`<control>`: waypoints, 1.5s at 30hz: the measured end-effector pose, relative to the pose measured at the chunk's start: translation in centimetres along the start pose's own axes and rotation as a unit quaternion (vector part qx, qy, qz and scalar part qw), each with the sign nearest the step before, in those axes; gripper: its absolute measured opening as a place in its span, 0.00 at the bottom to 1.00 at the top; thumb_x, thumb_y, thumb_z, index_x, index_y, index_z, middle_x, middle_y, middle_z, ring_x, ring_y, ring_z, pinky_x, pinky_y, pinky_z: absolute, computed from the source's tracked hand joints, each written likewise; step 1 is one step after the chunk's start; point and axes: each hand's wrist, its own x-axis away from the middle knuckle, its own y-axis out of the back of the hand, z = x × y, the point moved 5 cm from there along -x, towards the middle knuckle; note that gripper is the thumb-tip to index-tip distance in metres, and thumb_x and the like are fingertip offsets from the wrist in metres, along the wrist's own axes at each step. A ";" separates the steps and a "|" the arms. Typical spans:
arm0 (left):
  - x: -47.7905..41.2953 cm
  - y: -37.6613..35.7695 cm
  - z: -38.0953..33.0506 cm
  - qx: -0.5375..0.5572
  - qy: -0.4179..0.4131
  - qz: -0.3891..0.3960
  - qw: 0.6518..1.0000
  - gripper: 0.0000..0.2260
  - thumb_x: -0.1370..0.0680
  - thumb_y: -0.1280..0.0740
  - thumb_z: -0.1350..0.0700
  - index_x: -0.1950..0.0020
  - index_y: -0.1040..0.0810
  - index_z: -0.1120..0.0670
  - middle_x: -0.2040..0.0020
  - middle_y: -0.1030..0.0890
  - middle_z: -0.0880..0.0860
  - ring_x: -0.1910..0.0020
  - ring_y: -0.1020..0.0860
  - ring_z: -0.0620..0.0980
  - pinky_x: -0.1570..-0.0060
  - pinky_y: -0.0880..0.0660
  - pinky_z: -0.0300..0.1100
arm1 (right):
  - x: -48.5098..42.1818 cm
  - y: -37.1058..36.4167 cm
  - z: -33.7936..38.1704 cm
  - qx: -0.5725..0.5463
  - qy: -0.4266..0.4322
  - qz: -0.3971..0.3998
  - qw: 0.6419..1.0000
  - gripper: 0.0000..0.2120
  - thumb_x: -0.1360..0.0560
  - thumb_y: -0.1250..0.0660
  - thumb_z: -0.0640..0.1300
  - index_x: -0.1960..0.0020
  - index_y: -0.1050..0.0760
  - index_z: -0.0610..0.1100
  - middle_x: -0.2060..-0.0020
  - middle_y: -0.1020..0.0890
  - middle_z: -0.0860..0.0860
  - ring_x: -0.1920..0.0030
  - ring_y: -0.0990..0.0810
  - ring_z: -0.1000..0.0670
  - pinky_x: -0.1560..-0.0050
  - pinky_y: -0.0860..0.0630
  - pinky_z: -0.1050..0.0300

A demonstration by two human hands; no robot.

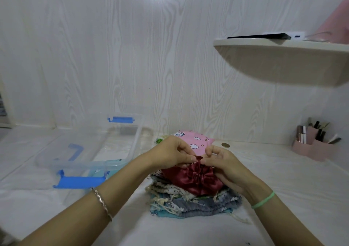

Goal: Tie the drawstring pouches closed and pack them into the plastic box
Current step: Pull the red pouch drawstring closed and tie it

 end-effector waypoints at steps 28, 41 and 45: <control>-0.2 -1.9 2.0 0.240 0.226 0.061 0.942 0.05 0.22 0.34 0.59 0.58 0.21 0.56 0.70 0.25 0.49 0.72 0.29 0.42 0.70 0.28 0.31 | 0.7 0.0 2.3 0.425 0.171 -0.110 0.882 0.04 0.30 0.25 0.41 0.63 0.15 0.47 0.62 0.16 0.55 0.57 0.19 0.58 0.52 0.26 0.65; 0.0 1.4 2.4 -0.052 0.050 -0.079 0.994 0.06 0.25 0.28 0.60 0.56 0.16 0.62 0.71 0.21 0.51 0.72 0.25 0.42 0.65 0.24 0.35 | 0.7 3.5 0.3 0.181 0.098 -0.125 0.971 0.16 0.37 0.30 0.52 0.64 0.21 0.37 0.58 0.21 0.44 0.56 0.24 0.46 0.50 0.29 0.51; 0.0 1.7 2.5 -0.126 0.036 -0.109 0.985 0.06 0.26 0.28 0.60 0.59 0.16 0.62 0.71 0.21 0.48 0.73 0.24 0.41 0.62 0.23 0.38 | 1.1 4.0 -0.2 0.183 0.096 -0.127 0.970 0.14 0.35 0.31 0.48 0.65 0.24 0.36 0.63 0.23 0.44 0.60 0.26 0.47 0.54 0.31 0.51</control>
